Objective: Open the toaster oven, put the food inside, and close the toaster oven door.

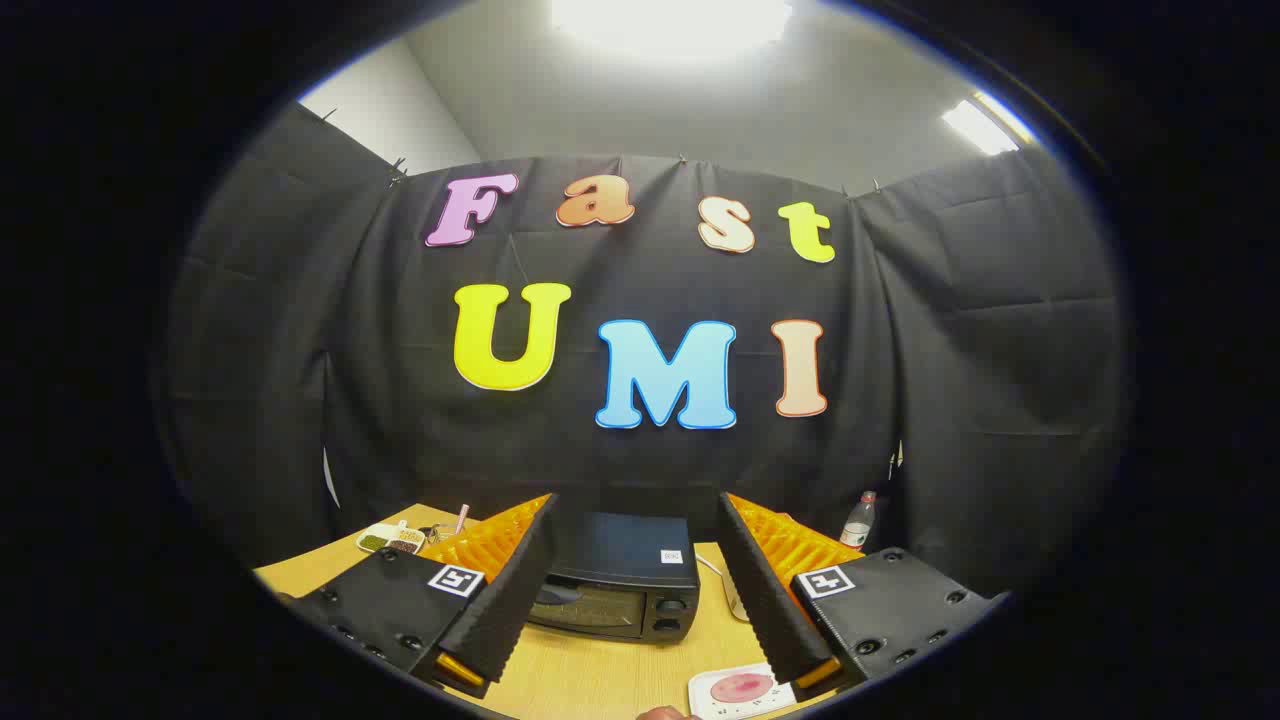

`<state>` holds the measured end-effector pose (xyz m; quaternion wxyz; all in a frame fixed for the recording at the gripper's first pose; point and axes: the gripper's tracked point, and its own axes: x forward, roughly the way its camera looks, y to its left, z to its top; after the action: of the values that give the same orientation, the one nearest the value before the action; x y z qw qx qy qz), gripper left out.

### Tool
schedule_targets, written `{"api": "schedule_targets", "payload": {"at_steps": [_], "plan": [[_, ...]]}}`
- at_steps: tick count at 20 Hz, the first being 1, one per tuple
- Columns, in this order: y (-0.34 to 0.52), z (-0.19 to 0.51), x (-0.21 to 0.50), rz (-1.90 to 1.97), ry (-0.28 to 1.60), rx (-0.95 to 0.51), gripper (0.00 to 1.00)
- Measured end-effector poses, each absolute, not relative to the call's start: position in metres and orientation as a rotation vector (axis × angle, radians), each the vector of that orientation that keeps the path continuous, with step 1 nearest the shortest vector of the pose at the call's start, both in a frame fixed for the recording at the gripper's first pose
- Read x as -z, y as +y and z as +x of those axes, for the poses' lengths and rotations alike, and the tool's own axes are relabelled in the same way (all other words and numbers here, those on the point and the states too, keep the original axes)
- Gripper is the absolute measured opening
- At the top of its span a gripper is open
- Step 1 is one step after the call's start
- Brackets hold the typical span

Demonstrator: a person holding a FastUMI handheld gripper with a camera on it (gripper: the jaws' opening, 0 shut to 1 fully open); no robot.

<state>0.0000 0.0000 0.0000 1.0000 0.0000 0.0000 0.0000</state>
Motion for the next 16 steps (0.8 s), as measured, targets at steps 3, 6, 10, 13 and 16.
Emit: {"api": "schedule_targets", "payload": {"at_steps": [3, 6, 10, 13, 16], "plan": [[0.003, 0.004, -0.002, -0.003, 0.009, -0.003, 0.98], [0.008, 0.006, -0.004, 0.002, 0.007, -0.001, 0.98], [0.02, 0.012, 0.003, 0.037, 0.024, -0.029, 0.98], [0.022, 0.024, 0.011, 0.03, 0.039, -0.019, 0.98], [0.026, 0.035, 0.026, 0.032, 0.068, -0.015, 0.98]]}}
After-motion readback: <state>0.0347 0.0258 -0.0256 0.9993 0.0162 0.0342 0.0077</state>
